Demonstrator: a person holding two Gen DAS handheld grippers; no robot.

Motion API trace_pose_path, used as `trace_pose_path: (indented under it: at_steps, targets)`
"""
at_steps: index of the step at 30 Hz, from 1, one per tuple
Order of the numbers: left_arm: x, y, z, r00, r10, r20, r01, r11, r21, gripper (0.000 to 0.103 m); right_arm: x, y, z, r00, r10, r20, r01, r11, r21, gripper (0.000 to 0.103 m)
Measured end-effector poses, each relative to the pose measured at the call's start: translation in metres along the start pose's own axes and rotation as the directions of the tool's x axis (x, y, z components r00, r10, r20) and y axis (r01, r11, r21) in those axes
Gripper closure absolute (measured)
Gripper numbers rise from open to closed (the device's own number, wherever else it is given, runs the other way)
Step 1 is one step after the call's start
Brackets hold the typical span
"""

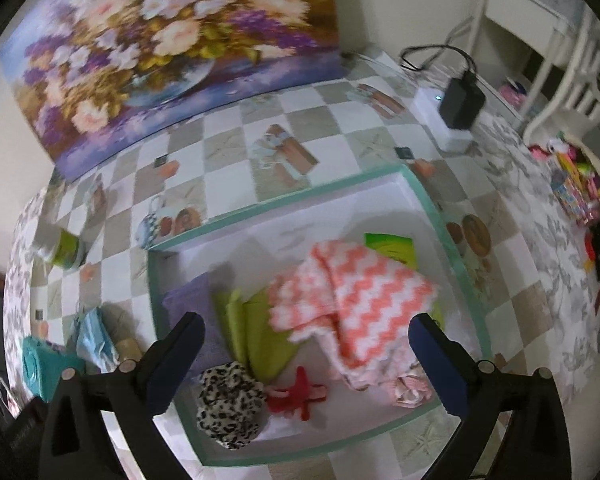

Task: Organize soft objects
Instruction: 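Move the left gripper to the blue face mask while the right gripper approaches the tan sponge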

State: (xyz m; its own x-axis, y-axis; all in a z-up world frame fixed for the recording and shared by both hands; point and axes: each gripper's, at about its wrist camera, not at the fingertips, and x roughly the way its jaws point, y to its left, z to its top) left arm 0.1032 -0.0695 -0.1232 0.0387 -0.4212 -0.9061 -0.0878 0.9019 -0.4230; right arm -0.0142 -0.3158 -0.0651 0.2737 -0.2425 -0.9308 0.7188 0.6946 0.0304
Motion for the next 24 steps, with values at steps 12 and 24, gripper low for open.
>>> trace_pose_path:
  at_steps: [12, 24]
  targets:
    - [-0.008, 0.017, 0.012, 0.996, 0.060, 0.061, -0.057, 0.997, -0.050, 0.012, -0.004, 0.065, -0.018, 0.996, 0.084, -0.022, -0.086, 0.983, -0.163, 0.000]
    - [-0.003, 0.035, 0.017, 0.994, 0.102, 0.047, -0.097, 0.990, -0.102, 0.012, 0.011, 0.102, -0.032, 0.982, 0.169, -0.089, -0.186, 0.951, -0.246, 0.000]
